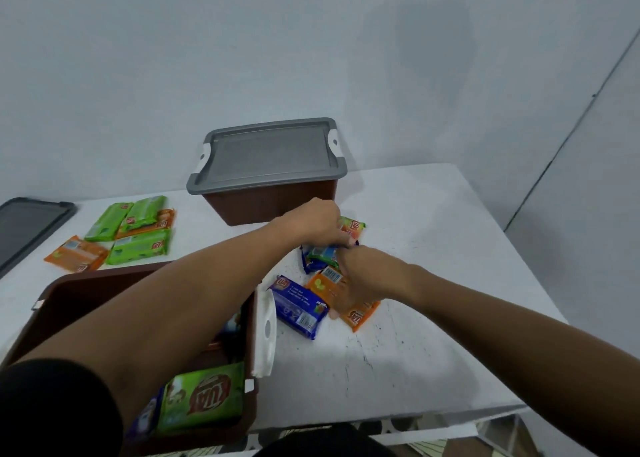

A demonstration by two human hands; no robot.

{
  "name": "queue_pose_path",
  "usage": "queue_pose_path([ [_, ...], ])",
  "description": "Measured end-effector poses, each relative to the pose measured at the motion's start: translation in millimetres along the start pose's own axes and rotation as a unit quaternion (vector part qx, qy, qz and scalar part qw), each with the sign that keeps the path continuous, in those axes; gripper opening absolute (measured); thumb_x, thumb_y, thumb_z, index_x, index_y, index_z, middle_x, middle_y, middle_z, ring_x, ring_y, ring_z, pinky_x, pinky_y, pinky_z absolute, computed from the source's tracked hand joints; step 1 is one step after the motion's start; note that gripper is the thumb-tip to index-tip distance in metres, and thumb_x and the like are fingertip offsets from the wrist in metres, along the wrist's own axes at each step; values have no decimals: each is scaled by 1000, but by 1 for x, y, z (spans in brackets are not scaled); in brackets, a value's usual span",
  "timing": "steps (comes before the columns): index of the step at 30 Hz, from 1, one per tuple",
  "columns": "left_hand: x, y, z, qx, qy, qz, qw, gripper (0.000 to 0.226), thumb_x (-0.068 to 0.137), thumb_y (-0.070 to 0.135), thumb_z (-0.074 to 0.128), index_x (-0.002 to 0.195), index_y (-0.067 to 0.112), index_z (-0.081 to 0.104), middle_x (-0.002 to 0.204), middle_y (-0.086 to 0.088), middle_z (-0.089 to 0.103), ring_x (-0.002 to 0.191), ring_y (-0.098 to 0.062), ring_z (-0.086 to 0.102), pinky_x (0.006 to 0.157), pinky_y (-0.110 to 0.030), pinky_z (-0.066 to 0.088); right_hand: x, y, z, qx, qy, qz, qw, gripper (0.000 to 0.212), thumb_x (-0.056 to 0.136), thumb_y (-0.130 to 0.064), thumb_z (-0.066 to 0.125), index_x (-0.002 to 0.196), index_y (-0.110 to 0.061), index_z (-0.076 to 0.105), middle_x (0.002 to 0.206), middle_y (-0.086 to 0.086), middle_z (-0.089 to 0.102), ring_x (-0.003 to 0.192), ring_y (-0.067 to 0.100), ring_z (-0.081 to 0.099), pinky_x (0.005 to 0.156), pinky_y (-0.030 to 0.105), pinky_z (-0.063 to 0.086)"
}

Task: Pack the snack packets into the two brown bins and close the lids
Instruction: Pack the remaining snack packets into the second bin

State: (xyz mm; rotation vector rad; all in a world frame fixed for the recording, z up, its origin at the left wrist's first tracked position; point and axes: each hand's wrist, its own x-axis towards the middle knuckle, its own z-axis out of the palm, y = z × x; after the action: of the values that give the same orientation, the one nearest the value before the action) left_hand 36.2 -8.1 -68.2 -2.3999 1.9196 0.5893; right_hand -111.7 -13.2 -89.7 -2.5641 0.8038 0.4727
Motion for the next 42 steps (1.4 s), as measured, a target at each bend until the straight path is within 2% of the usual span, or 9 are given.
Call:
queue_pose_path([
  [3, 6, 7, 7, 34, 1, -9, 999, 53, 83, 62, 71, 104, 14, 58, 89, -1, 63, 77, -15, 62, 62, -29, 46, 4, -2, 7, -20, -3, 0, 1000, 101, 65, -64, 81, 143, -19, 35, 120, -1, 63, 92, 13, 62, 78, 23, 53],
  [6, 5, 9, 7, 32, -7, -11, 999, 58, 83, 55, 75, 117, 12, 54, 100, -3, 60, 85, -19, 62, 64, -30, 44, 5, -5, 8, -18, -12, 5, 1000, 97, 71, -58, 81, 146, -19, 31, 125, -1, 60, 92, 14, 59, 74, 21, 51],
  [13, -5, 5, -11, -8, -13, 1, 1000, 43, 84, 35, 74, 109, 10, 51, 95, -4, 60, 78, -16, 59, 55, -30, 42, -4, 0, -12, 16, -48, -15, 999, 59, 81, -43, 74, 129, -21, 47, 115, 0, 58, 96, 16, 61, 71, 24, 53],
  [20, -26, -16, -30, -113, 12, -11, 993, 19, 93, 12, 56, 107, 2, 64, 102, -15, 70, 94, -29, 70, 75, -44, 59, -12, 7, -34, 66, -14, -4, 998, 37, 99, -38, 56, 129, -17, 60, 121, 1, 64, 99, 16, 67, 81, 27, 59],
  [24, -47, -30, -48, -211, 4, -13, 977, 20, 96, 16, 54, 115, 9, 59, 101, -10, 70, 91, -21, 72, 77, -36, 60, -17, -4, -43, 115, -2, 26, 993, 34, 100, -31, 54, 131, -16, 57, 116, 0, 63, 97, 18, 67, 80, 26, 56],
  [29, -83, -54, -72, -230, 3, 43, 972, 31, 86, 28, 75, 109, 19, 56, 102, -6, 69, 87, -18, 69, 71, -32, 57, -23, -25, -59, 182, 48, 34, 982, 22, 101, -29, 52, 120, -19, 54, 113, 4, 64, 94, 17, 67, 81, 30, 58],
  [34, -107, -89, -75, -125, 5, 81, 989, 75, 67, 40, 92, 120, 24, 40, 105, 2, 63, 91, -14, 66, 73, -33, 59, -32, -58, -76, 223, 77, 14, 972, 48, 82, -39, 78, 119, -27, 51, 107, -3, 62, 93, 19, 65, 69, 26, 57],
  [38, -123, -110, -75, -64, 109, 102, 987, 70, 72, 36, 86, 115, 23, 33, 96, 0, 57, 80, -12, 58, 59, -29, 46, -32, -88, -80, 214, 71, -10, 974, 70, 66, -39, 90, 122, -30, 49, 110, -5, 61, 99, 19, 64, 75, 30, 59],
  [42, -146, -133, -96, -72, 153, 103, 980, 54, 73, 37, 84, 107, 24, 44, 89, 9, 53, 79, -8, 55, 60, -26, 41, -31, -114, -82, 185, 92, -32, 978, 67, 65, -37, 91, 117, -31, 50, 108, -6, 61, 97, 17, 64, 75, 29, 60],
])
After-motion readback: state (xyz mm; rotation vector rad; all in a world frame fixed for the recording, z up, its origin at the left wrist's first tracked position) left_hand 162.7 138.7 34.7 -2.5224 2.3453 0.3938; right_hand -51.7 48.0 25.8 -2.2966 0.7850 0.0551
